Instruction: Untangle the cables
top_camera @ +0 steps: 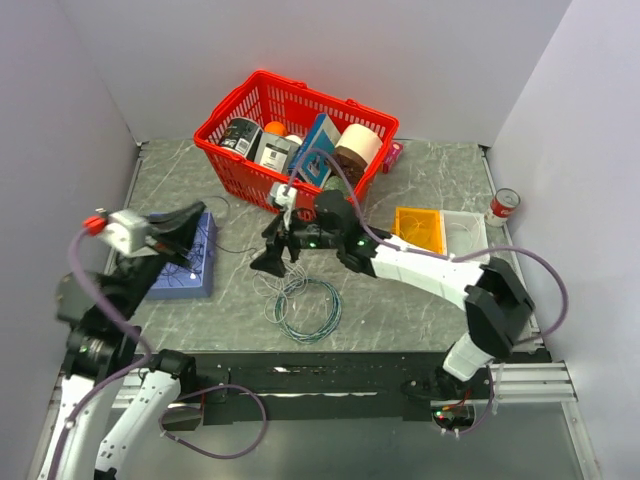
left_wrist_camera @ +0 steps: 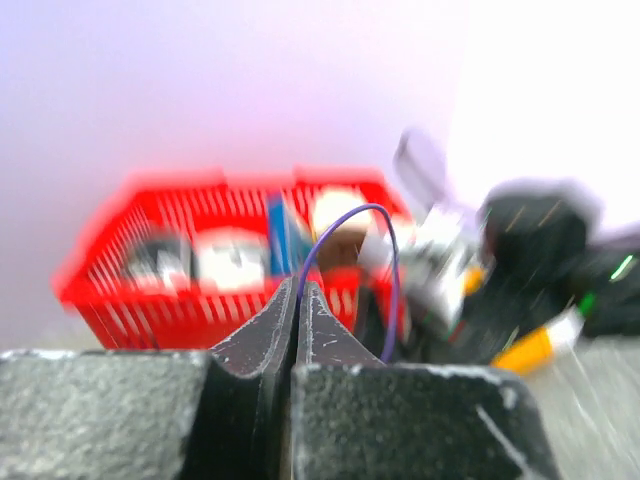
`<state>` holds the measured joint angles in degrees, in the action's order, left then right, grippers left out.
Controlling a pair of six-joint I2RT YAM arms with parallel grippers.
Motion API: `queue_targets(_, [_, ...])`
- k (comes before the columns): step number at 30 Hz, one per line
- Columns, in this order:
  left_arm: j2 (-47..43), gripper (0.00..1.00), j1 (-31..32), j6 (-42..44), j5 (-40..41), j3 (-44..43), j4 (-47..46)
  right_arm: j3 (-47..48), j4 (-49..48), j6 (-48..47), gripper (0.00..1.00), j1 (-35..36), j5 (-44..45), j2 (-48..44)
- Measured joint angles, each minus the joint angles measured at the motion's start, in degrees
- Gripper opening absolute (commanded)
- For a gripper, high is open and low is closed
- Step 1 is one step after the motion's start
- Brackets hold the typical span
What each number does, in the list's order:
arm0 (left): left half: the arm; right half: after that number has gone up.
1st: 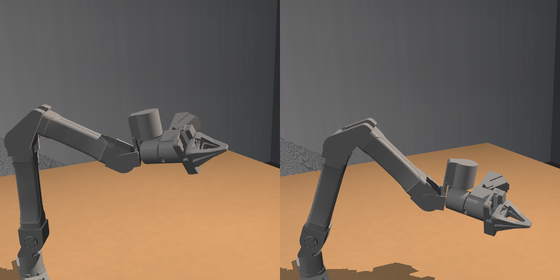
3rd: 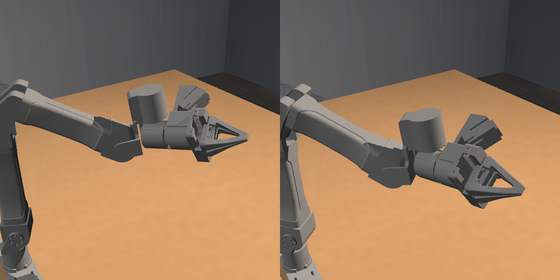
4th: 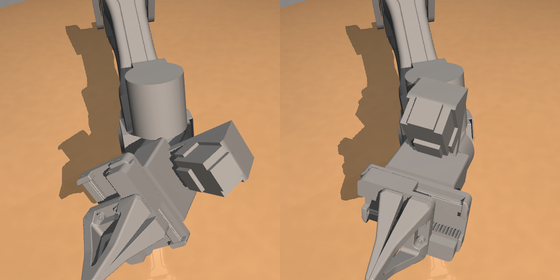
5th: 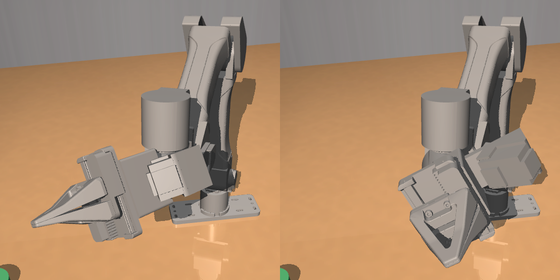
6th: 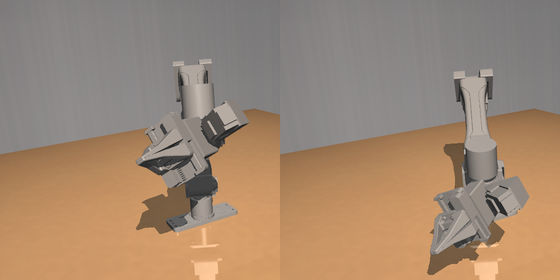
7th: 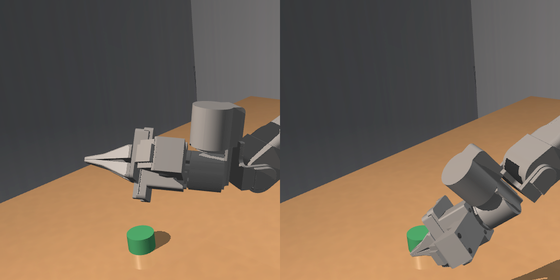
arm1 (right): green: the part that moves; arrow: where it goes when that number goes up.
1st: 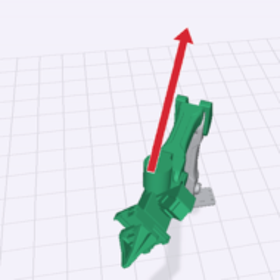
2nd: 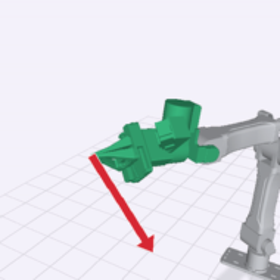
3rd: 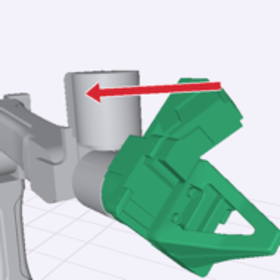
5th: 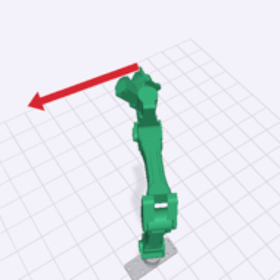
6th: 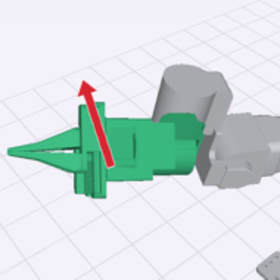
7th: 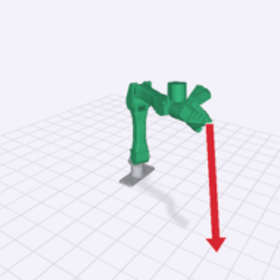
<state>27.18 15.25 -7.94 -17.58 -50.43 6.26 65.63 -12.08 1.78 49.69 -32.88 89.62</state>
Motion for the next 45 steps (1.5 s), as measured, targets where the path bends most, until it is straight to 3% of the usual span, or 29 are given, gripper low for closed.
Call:
queue_targets(6, [0.28,0.01,1.20,3.08,4.00,-8.37,-5.22,5.90,-0.31,0.94,1.00,0.70,2.25,9.88])
queue_targets(13, [3.98,0.01,2.60,17.86,17.84,-14.80,-14.53,7.52,2.80,1.57,0.97,1.05,7.17,17.59])
queue_targets(16, [5.90,0.01,3.04,23.41,21.57,-16.92,-19.37,8.70,3.89,1.11,0.86,1.07,8.20,20.11])
queue_targets(20, [8.04,0.01,3.52,28.09,24.61,-20.00,-24.00,12.11,4.74,0.76,0.52,1.07,8.33,25.18])
queue_targets(26, [10.47,0.01,4.57,33.90,26.95,-24.02,-30.10,12.57,6.95,1.55,0.47,1.07,8.20,29.14])
queue_targets(31, [13.38,0.01,5.27,39.71,26.69,-28.52,-34.58,12.57,6.54,1.49,0.59,1.07,7.74,29.11])
queue_targets(35, [17.09,0.01,5.79,45.72,26.43,-34.18,-37.07,12.52,6.58,1.14,0.85,1.07,7.76,28.79])
queue_targets(38, [19.15,0.01,6.03,48.43,26.08,-38.03,-37.35,12.00,6.60,-0.17,0.96,1.18,7.10,27.34])
queue_targets(45, [20.28,0.01,6.12,51.28,29.14,-41.29,-32.72,14.91,7.43,-3.87,1.00,3.08,5.90,25.59])
